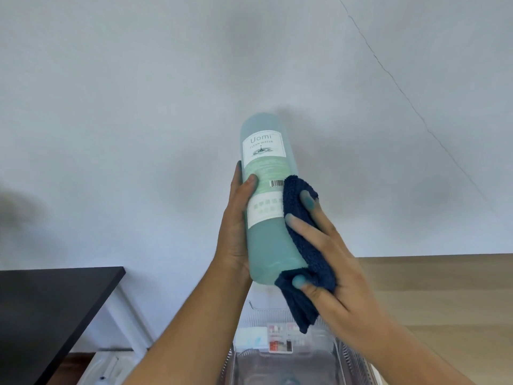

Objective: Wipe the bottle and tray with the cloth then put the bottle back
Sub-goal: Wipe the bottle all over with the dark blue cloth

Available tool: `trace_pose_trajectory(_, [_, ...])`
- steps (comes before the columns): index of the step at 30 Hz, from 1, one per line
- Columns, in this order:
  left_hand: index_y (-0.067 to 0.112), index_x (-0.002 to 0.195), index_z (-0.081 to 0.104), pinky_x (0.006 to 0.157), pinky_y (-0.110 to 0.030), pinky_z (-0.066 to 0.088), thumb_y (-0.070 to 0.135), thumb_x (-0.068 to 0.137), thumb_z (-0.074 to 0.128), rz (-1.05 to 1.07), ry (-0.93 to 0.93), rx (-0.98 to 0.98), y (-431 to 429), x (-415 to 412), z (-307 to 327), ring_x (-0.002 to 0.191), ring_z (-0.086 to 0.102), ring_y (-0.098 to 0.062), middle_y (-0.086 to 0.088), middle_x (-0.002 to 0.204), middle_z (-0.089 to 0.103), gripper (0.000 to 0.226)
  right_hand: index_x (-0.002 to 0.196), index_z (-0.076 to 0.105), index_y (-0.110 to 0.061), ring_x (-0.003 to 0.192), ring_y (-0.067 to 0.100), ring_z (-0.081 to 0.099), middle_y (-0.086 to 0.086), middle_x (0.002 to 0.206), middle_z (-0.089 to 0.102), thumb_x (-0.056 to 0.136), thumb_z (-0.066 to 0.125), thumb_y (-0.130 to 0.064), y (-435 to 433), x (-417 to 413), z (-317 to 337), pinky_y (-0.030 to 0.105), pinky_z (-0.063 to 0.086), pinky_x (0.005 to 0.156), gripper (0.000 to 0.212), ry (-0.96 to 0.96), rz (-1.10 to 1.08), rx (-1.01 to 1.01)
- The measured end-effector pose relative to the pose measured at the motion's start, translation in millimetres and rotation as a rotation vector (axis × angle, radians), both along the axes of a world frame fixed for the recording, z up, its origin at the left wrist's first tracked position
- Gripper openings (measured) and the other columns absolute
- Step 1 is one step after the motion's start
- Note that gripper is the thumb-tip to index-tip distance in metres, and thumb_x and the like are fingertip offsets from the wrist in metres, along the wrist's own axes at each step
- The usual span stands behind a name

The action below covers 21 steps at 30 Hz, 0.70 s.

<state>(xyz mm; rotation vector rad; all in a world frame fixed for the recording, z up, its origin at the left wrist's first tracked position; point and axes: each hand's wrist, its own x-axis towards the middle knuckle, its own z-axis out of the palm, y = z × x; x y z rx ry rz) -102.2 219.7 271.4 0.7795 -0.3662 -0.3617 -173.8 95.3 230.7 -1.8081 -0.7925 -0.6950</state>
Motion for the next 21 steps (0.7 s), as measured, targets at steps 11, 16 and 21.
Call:
trace_pose_trajectory(11, [0.016,0.130,0.048,0.078,-0.042,0.057,0.027,0.080,0.065,0.193,-0.094,0.128,4.7,6.7,0.3,0.092,0.065,-0.030,-0.014,0.108,0.063,0.055,0.137,0.042,-0.043,0.149,0.012,0.008,-0.025,0.154,0.025,0.091,0.045,-0.055,-17.7,7.3,7.0,0.019,0.015,0.118,0.048,0.046,-0.024,-0.178])
trace_pose_trajectory(16, [0.008,0.145,0.031,0.104,-0.055,0.036,0.034,0.076,0.064,0.145,0.056,0.009,2.1,6.6,-1.6,0.112,0.047,-0.037,-0.022,0.127,0.045,0.081,0.116,0.063,-0.046,0.116,-0.006,0.056,-0.027,0.121,0.062,0.073,0.052,-0.076,2.4,-2.7,-5.9,0.009,0.046,0.090,0.054,0.312,0.066,0.452])
trace_pose_trajectory(21, [0.003,0.144,0.030,0.104,-0.056,0.034,0.035,0.071,0.064,0.176,0.030,-0.044,1.5,5.7,5.2,0.111,0.044,-0.038,-0.024,0.125,0.043,0.087,0.126,0.059,-0.039,0.126,0.003,0.052,-0.008,0.143,0.051,0.081,0.056,-0.062,3.0,-3.8,3.9,0.012,0.048,0.090,0.050,0.315,0.160,0.481])
